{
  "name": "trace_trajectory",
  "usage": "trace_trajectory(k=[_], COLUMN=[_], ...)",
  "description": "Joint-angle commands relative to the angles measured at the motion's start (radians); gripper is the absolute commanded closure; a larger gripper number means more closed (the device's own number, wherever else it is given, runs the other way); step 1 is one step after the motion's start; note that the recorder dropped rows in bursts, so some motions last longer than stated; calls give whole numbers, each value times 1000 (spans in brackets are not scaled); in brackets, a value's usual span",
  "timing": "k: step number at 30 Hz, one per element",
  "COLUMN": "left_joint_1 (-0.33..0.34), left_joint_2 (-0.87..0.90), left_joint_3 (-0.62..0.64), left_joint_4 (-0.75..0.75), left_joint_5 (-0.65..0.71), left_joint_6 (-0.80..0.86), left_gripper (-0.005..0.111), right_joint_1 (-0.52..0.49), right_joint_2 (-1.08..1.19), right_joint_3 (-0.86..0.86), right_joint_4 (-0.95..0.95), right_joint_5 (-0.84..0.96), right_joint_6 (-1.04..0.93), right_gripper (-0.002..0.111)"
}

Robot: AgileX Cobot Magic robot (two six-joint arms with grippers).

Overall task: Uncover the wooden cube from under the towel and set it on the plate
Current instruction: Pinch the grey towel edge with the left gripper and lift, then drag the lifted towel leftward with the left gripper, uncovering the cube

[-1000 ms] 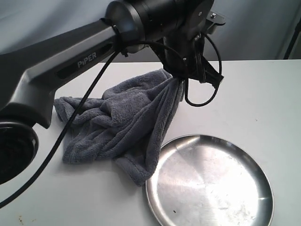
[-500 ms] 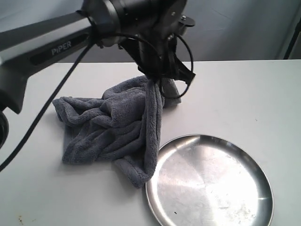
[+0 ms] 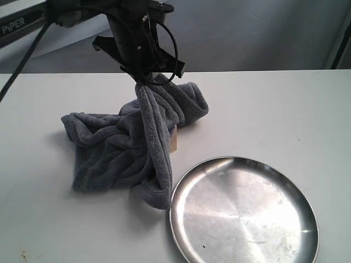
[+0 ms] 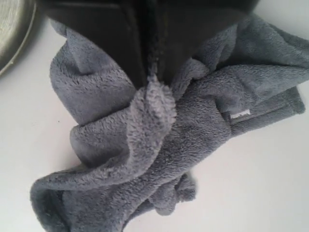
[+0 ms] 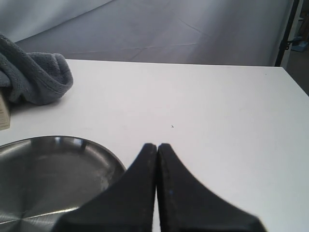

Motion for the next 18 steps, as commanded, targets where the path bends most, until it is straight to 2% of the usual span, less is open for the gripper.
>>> trace_trajectory(k=[1, 10, 18], left_joint_1=[21, 76, 156], left_joint_2=[-32, -52, -103], left_joint_3=[37, 166, 253], left_joint_4=[2, 7, -1], left_joint_5=[-6, -6, -6], left_joint_6=[10, 24, 23], left_gripper=[107, 107, 107], right_joint_1=[3, 3, 3], right_joint_2=[-4, -4, -4], right_joint_3=[4, 4, 4], right_joint_4=[0, 0, 0], right_joint_5=[-10, -10, -10], right_joint_6=[1, 1, 1], right_gripper=[108, 108, 108])
